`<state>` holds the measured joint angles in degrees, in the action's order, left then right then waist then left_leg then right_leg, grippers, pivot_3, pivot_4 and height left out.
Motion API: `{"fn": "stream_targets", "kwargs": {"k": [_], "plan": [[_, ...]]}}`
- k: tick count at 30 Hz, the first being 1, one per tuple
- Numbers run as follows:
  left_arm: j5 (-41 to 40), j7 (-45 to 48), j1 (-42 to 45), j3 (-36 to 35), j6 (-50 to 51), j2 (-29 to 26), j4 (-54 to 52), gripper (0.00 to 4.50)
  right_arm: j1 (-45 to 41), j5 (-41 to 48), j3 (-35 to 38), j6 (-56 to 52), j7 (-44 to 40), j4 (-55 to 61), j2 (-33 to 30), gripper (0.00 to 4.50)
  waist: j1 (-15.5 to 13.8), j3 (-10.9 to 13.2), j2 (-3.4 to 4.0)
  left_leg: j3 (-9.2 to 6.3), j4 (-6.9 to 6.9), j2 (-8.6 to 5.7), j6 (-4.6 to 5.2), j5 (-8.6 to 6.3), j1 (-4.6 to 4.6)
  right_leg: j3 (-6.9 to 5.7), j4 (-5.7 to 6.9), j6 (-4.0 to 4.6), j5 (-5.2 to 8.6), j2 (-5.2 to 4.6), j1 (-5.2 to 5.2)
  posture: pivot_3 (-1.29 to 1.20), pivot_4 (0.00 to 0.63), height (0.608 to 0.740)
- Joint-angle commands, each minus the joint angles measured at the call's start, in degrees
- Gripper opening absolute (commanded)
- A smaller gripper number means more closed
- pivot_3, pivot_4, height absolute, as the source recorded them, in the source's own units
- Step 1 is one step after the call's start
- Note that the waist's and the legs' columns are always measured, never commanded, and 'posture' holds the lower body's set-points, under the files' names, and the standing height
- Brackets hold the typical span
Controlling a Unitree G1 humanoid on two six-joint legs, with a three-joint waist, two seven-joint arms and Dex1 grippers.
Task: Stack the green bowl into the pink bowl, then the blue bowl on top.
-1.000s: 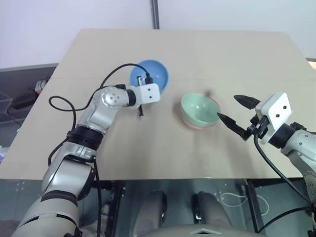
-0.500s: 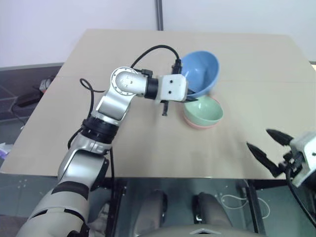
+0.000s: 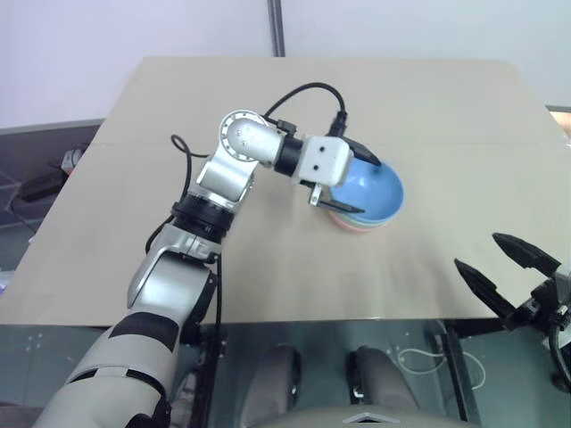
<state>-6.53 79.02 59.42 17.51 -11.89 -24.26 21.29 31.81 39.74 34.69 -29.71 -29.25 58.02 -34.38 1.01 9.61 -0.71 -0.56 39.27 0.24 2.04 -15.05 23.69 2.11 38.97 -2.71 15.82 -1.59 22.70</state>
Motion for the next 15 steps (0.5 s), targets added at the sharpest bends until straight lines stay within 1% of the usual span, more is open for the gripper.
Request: {"fn": "stream_targets", "kwargs": {"k": [1, 2, 4, 5, 7, 10, 13, 15], "plan": [[-7.75, -4.49, -3.15, -8.59, 10.08, -2.24, -6.71, 3.96, -4.55, 0.67, -4.79, -1.47, 1.34, -0.11, -2.02, 3.65, 0.17, -0.02, 0.04, 0.02, -0.01, 0.04, 0.00, 0.00, -0.03, 0.03, 0.01, 0.00, 0.00, 0.02, 0.00, 0.00, 0.150, 0.740], [-9.14, -6.50, -4.84, -10.95, 9.30, -2.16, -7.96, 3.96, -6.55, 0.24, -6.45, -1.67, 1.32, -1.25, -2.62, 3.65, 0.02, -0.03, 0.04, -0.03, -0.02, 0.04, 0.00, 0.00, -0.02, -0.02, 0.01, 0.01, 0.00, 0.03, 0.00, 0.00, 0.150, 0.740], [-10.03, -9.82, -8.48, -13.81, 14.76, -4.44, -11.56, 3.96, -11.22, -2.94, -10.46, -1.10, 1.10, -4.57, -4.06, 3.65, 0.12, -0.03, 0.04, -0.04, 0.00, 0.06, 0.00, 0.00, -0.03, -0.05, 0.01, 0.01, 0.00, 0.02, 0.00, 0.00, 0.150, 0.740], [-10.58, -10.95, -10.82, -15.10, 17.16, -5.88, -14.05, 4.00, -13.69, -4.20, -12.44, -0.57, 0.85, -6.34, -4.44, 3.91, 0.00, -0.03, 0.05, -0.01, 0.01, 0.06, 0.00, 0.00, -0.04, -0.01, 0.01, 0.01, 0.00, 0.01, -0.01, 0.00, 0.150, 0.740], [-13.13, -12.27, -15.43, -17.42, 22.61, -8.42, -18.81, 4.49, -18.13, -5.10, -15.28, -0.14, 0.17, -9.47, -4.82, 4.46, -0.27, -0.02, 0.03, -0.03, 0.02, 0.02, -0.01, 0.00, -0.01, -0.02, 0.02, 0.01, 0.00, -0.03, 0.00, 0.00, 0.150, 0.740], [-17.44, -14.72, -23.06, -20.97, 30.31, -11.47, -26.66, 4.49, -22.66, -6.11, -17.72, 0.80, -2.81, -14.00, -6.08, 4.46, -0.48, -0.01, 0.03, -0.05, 0.02, 0.02, -0.01, 0.01, 0.02, -0.07, 0.00, 0.01, 0.00, -0.09, 0.01, 0.00, 0.150, 0.740], [-16.16, -21.92, -30.77, -24.69, 31.44, -11.67, -32.67, 4.49, -25.71, -8.23, -18.20, 2.66, -4.79, -18.04, -7.06, 4.46, -0.83, -0.01, 0.01, -0.09, 0.01, -0.02, -0.01, 0.01, 0.05, -0.15, -0.04, 0.02, 0.00, -0.25, 0.00, 0.00, 0.150, 0.740], [-17.39, -25.17, -36.76, -27.86, 32.76, -11.27, -35.79, 4.49, -26.12, -8.05, -17.36, 2.94, -7.08, -19.87, -8.14, 4.46, -0.87, -0.02, 0.02, -0.12, 0.01, -0.04, -0.01, 0.00, 0.06, -0.19, -0.08, 0.01, 0.00, -0.35, -0.01, 0.00, 0.150, 0.740]]}}
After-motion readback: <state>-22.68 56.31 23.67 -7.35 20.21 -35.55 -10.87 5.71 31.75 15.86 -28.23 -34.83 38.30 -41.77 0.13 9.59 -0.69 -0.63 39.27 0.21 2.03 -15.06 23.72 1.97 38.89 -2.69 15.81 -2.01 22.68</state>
